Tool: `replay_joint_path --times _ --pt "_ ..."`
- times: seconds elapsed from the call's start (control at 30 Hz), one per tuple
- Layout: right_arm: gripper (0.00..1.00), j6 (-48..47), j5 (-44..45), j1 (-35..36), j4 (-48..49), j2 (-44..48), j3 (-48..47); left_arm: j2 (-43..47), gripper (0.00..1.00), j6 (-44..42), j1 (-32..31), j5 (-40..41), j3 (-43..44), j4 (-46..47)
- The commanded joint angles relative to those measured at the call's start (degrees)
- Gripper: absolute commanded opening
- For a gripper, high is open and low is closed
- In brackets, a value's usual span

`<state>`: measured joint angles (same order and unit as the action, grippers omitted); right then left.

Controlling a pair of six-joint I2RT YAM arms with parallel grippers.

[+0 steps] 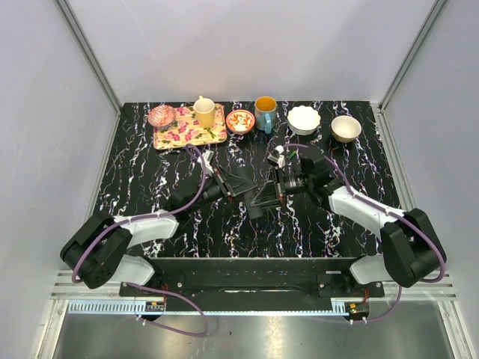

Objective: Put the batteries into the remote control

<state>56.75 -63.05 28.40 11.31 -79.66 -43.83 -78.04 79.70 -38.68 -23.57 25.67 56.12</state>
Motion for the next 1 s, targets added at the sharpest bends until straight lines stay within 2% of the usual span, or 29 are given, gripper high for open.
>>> replay_joint_path --times 0.0,0.73,0.97 --pt "0.14 1.87 14.53 -3.88 5.39 -2.25 -5.47 1.22 0.00 -2.88 -6.85 -16.86 1.75 0.05" --pt "0.21 4.15 14.09 -6.25 7.41 -6.12 -12.24 2.37 0.00 -4.47 -8.35 -17.12 1.49 -3.03" --pt "0.17 3.11 8.39 -6.25 7.85 -4.37 -10.31 2.89 0.00 -5.96 -7.82 -15.28 1.58 -4.00"
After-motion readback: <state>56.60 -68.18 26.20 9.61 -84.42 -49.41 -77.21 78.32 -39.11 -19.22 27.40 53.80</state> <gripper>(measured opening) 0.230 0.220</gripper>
